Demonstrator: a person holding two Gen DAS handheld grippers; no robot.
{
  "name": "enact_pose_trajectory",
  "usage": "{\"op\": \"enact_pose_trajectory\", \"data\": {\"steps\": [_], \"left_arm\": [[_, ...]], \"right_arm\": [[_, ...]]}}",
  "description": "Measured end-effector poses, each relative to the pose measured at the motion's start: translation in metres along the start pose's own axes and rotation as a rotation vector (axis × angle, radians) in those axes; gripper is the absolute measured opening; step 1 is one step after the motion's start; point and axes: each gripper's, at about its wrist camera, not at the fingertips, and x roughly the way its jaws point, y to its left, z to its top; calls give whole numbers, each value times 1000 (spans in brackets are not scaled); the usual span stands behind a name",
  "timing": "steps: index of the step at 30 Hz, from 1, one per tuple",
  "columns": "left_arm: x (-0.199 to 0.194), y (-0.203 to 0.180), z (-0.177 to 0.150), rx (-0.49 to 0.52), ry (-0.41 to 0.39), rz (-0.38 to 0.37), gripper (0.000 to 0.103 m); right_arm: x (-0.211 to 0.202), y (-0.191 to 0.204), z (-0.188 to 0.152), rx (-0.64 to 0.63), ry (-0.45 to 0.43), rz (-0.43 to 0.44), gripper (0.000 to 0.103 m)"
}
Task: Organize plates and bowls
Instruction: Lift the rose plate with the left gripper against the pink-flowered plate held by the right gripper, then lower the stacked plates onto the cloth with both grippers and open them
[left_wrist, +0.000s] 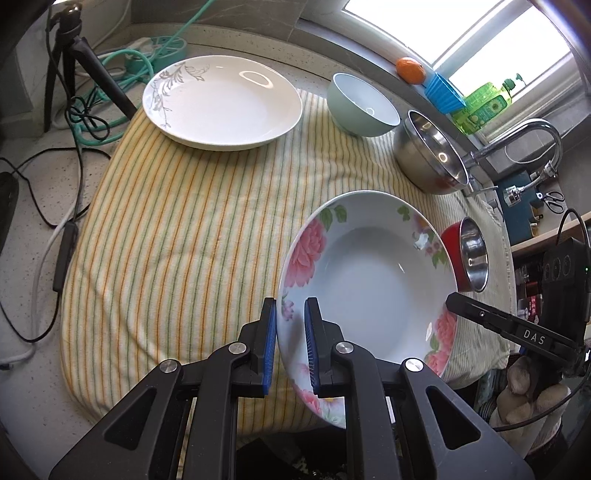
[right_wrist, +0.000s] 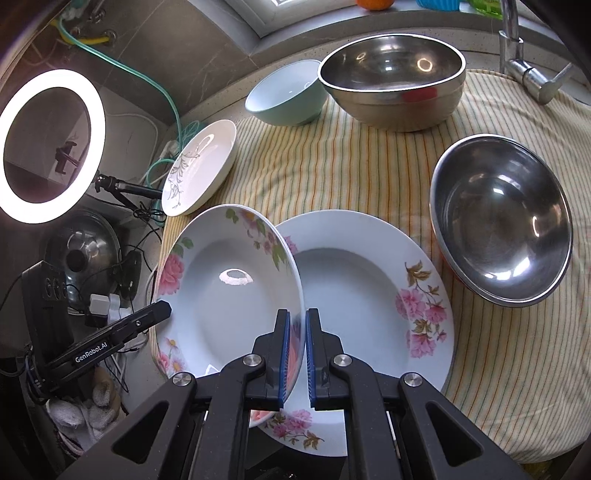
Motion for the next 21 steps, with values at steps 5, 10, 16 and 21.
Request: {"op": "enact_pose_trajectory", "data": {"steps": [5, 10, 16, 21], "left_arm": [[11, -15, -1, 34, 28, -9, 13], [22, -28, -3, 57, 53, -16, 13], [33, -43, -4, 102, 82, -16, 13], [41, -48, -5, 117, 100, -14, 13]], "right_arm": [[-6, -16, -8, 36, -8, -17, 8], [-9, -34, -16, 76, -7, -33, 8], [-14, -50, -23, 108, -10, -46, 8], [-16, -61, -26, 127, -12, -56, 8]]}}
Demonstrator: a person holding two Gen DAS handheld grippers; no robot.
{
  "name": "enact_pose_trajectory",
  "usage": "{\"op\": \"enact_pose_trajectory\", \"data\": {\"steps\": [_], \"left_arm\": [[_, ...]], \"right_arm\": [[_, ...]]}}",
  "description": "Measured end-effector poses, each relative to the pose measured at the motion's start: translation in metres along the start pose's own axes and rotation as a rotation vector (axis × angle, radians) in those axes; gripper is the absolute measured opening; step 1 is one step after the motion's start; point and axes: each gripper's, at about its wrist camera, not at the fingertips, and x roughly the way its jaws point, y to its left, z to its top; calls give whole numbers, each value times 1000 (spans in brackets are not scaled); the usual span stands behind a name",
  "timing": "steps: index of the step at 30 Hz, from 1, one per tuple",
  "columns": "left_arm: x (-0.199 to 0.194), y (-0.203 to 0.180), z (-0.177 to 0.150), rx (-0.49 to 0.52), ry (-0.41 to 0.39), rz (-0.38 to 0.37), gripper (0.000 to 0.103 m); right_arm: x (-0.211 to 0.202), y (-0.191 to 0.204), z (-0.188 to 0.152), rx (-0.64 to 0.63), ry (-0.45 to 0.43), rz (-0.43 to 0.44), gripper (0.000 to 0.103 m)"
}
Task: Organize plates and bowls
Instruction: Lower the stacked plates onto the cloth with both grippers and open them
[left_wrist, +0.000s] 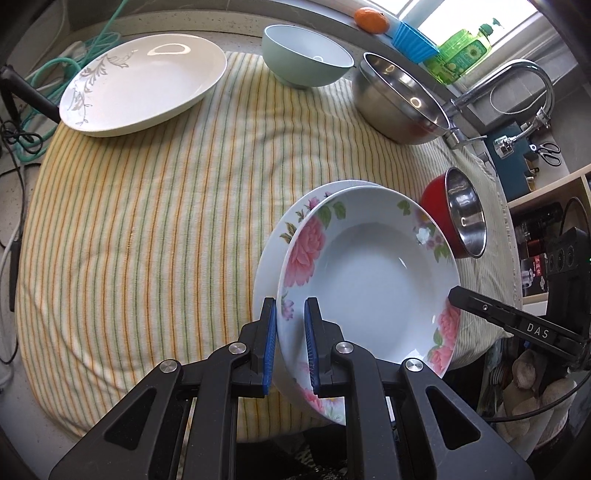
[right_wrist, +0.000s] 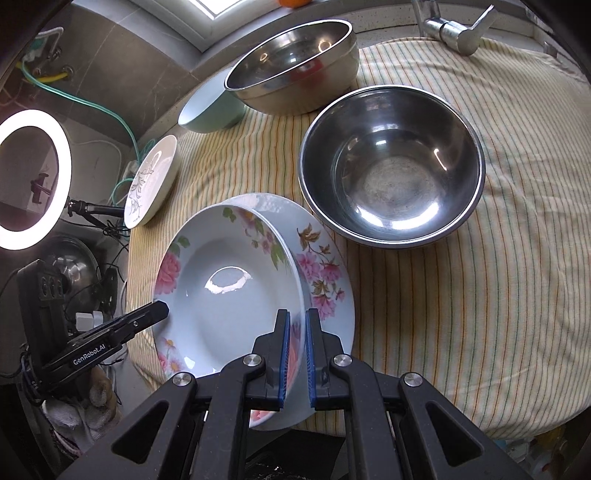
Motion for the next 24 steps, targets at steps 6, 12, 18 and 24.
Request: {"op": "enact_pose_trajectory", "data": {"steps": [6, 12, 18, 24], "left_arm": [[5, -4, 2, 9, 8, 5, 13], [6, -5, 2, 17, 7, 19, 13], [7, -8, 0, 28, 4, 35, 13], [7, -10, 0, 47, 9, 47, 13]], "right_arm": [[1, -10, 1, 17, 7, -6, 8], [4, -11, 0, 13, 17, -12, 8], [8, -9, 0, 5, 25, -19, 8], [9, -6, 1, -7, 31, -29, 10]]}}
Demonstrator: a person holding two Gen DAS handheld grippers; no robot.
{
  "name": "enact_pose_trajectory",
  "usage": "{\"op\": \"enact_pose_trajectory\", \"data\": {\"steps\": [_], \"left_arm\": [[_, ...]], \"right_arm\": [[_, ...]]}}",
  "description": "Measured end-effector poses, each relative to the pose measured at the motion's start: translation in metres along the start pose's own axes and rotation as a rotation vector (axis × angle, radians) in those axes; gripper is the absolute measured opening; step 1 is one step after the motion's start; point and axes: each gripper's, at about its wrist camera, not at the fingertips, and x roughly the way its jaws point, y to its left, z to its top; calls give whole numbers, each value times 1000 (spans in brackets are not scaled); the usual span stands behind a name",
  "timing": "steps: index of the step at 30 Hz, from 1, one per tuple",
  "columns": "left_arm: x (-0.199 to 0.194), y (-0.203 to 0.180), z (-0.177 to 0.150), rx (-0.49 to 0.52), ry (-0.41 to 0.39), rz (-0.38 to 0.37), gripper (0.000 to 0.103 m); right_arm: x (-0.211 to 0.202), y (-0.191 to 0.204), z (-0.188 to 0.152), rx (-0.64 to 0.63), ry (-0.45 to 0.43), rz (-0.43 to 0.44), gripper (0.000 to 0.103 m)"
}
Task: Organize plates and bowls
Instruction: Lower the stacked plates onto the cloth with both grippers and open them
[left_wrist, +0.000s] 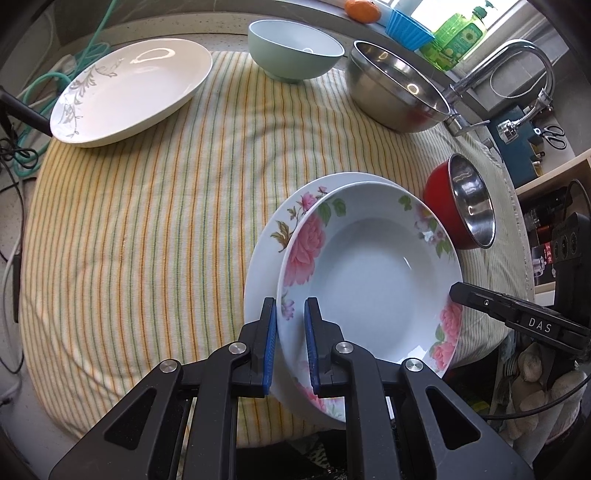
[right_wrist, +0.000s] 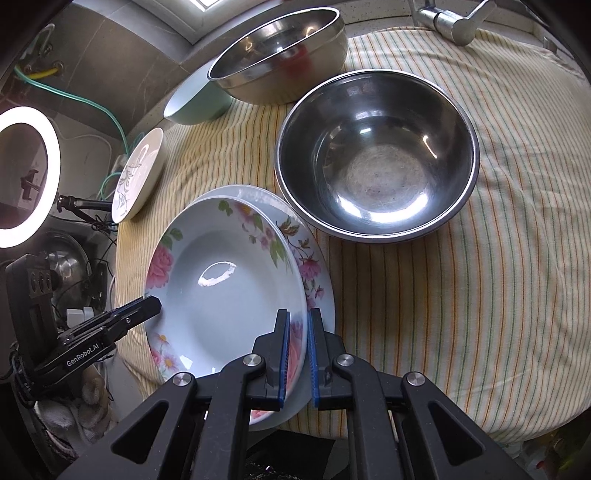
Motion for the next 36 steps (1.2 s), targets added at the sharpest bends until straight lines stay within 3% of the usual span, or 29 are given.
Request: {"op": "enact_pose_trajectory", "data": {"steps": [25, 30, 36], "left_arm": [[-21, 11, -5, -34, -71, 0, 13], [-30, 19, -9, -60, -93, -3, 13], [-44, 36, -13, -99, -134, 6, 13]], "right_arm": [[-20, 10, -5, -60, -62, -18, 15], [-34, 23, -6, -122, -117, -56, 20], [-49, 32, -5, -124, -179, 19, 33]]}}
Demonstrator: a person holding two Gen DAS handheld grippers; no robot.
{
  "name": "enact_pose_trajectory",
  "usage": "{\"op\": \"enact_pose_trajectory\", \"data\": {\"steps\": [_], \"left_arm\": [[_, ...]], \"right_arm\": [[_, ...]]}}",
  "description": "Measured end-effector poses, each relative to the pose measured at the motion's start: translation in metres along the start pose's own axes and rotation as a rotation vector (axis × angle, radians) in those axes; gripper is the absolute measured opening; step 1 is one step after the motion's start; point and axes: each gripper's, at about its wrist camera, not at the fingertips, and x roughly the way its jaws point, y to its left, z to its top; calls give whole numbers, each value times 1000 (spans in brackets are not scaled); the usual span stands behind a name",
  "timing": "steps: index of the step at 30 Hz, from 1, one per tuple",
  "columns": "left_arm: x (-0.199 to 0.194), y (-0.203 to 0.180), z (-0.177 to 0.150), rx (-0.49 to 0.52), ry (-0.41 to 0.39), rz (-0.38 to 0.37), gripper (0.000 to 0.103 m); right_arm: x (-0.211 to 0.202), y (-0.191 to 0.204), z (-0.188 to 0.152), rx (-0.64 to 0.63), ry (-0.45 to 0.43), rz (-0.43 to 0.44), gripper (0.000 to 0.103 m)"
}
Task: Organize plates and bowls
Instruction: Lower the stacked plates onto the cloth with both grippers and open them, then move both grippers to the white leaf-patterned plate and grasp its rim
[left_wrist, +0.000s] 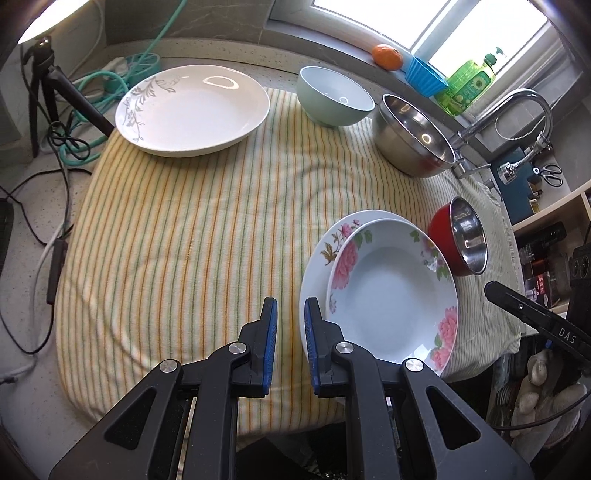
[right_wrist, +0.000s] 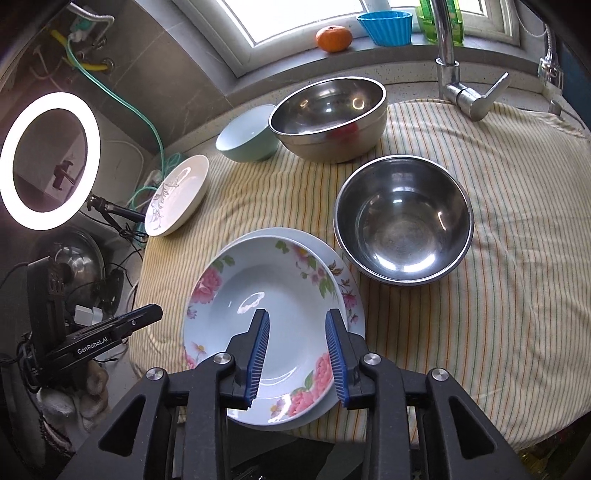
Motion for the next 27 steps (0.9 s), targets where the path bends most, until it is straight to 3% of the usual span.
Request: {"op": "enact_pose_trajectory", "data": {"steps": [2, 11, 20, 25, 27], "left_arm": [[-4, 9, -1, -18, -14, 12, 13], [-29, 47, -8, -116, -90, 42, 14], [-58, 84, -13, -216, -188, 118, 16], [-76, 91, -9, -209, -254, 185, 16], [-82, 93, -9, -197, -279, 212, 24]], "right_arm": [[-3, 7, 1, -22, -23, 39, 39], [3, 54, 11, -133, -35, 94, 39], [8, 113, 28, -286, -34, 86, 39], [15, 137, 41, -326, -26, 73, 39], [18, 147, 47, -339, -19, 75, 39]]}}
